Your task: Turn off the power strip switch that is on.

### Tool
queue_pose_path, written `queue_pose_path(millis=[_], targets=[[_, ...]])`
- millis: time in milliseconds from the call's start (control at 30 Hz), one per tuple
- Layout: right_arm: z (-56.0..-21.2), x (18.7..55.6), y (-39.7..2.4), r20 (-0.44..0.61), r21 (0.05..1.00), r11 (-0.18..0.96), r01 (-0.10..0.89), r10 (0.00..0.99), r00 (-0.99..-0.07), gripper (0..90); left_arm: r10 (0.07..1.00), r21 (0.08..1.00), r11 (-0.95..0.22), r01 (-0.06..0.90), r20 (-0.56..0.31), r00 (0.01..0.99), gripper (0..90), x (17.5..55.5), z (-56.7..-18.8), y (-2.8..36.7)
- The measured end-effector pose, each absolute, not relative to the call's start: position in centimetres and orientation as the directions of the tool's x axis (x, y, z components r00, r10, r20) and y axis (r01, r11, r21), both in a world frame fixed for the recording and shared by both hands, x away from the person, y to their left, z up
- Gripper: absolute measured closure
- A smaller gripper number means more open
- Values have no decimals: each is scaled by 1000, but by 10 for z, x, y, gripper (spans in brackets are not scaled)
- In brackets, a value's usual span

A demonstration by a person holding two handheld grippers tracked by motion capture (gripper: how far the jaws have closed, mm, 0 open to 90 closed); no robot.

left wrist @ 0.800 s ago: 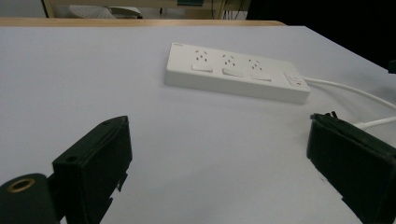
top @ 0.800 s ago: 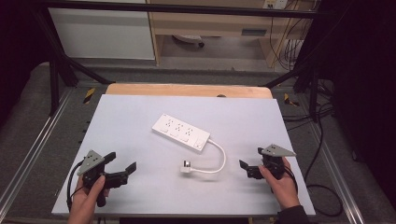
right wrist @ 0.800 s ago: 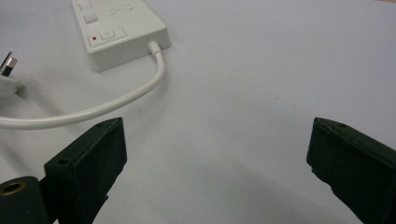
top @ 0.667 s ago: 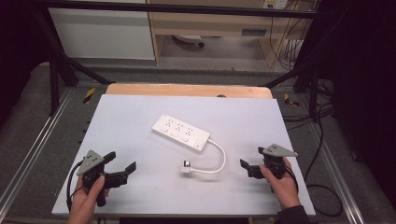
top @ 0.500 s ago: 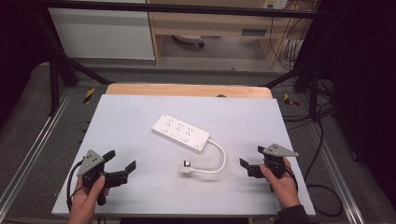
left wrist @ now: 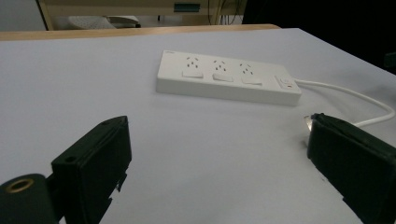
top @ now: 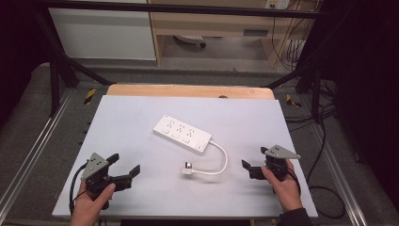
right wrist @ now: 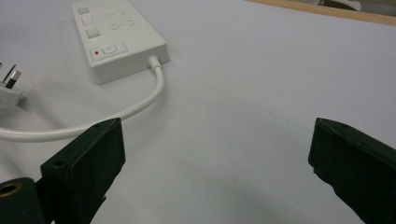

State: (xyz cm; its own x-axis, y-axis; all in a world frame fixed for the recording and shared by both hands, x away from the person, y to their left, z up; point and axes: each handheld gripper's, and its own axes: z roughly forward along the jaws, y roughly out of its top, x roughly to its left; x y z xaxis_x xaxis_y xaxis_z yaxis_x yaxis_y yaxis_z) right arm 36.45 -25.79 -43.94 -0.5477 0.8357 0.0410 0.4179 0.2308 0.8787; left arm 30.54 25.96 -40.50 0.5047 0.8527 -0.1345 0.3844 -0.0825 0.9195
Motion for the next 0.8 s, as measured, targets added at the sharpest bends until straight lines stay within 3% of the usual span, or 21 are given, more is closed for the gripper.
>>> queue_pose_path(millis=[800], targets=[[-438,362,-251,26,881,260,396,809,-588,40,804,918,-90,386,-162,573,66,326,-362,231]])
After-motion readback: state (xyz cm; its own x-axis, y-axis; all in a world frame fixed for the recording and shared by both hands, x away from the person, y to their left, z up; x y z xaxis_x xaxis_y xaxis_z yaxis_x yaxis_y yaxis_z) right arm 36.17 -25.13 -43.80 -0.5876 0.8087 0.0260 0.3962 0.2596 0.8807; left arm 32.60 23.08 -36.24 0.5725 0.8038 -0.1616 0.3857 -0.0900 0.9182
